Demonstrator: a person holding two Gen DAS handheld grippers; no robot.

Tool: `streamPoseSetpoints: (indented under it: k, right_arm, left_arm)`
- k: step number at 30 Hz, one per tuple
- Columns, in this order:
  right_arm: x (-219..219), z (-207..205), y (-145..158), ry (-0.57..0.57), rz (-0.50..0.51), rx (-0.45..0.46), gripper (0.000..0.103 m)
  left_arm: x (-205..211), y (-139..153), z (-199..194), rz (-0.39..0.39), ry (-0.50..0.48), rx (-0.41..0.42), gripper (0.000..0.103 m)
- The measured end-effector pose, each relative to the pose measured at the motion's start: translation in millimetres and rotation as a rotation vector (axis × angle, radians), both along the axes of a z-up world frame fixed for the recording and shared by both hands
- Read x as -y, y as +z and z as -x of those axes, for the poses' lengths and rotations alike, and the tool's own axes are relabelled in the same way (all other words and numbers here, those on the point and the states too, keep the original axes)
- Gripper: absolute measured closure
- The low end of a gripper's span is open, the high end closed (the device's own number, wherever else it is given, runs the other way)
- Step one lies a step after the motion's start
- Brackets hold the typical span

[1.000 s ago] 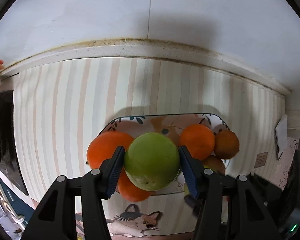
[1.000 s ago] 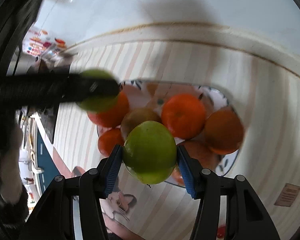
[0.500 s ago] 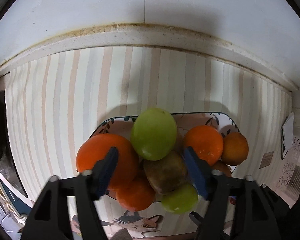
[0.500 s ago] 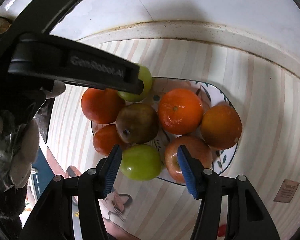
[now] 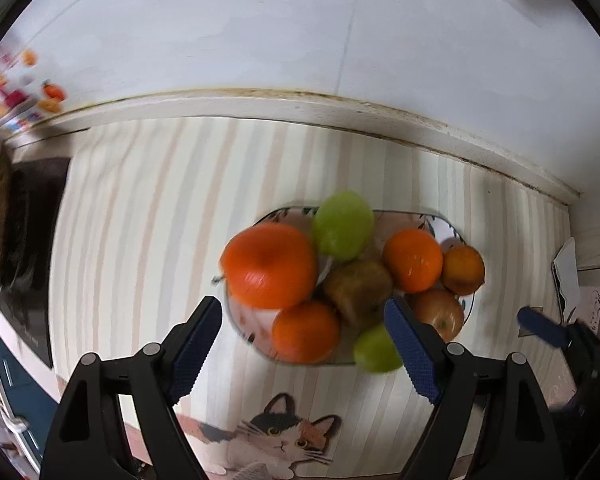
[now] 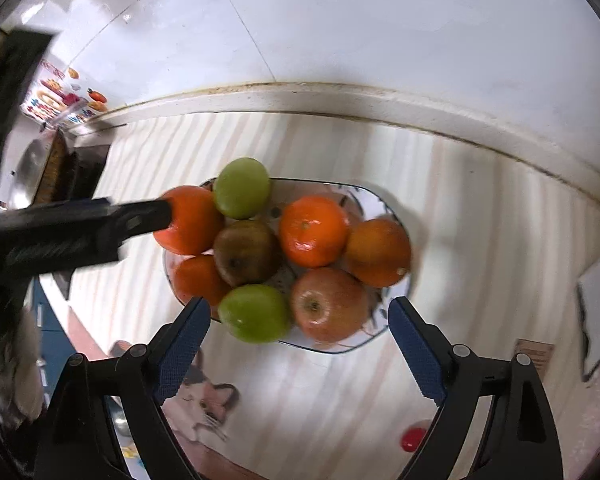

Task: Organize fruits
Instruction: 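Withdraw both tools from the plate, then grasp a red cherry tomato with the left tool while the right tool grasps the other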

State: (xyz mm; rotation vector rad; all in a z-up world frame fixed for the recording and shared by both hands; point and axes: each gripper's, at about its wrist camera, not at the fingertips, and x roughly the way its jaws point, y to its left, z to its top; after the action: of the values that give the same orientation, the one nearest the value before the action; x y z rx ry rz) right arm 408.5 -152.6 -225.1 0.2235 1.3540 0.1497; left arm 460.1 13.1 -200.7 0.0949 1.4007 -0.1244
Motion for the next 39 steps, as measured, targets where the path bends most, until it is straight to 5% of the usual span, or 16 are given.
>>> streamPoseSetpoints:
  k: [19, 39]
  right_arm:
    - [0, 84, 93, -0.003, 0.078, 0.187, 0.01]
    - [-1, 164, 175, -0.027, 0.065, 0.353, 0.01]
  left_arm:
    - [-24, 82, 129, 0.033, 0.083, 0.277, 0.02]
    - [-19, 141, 205, 0.063, 0.043, 0.427, 0.02]
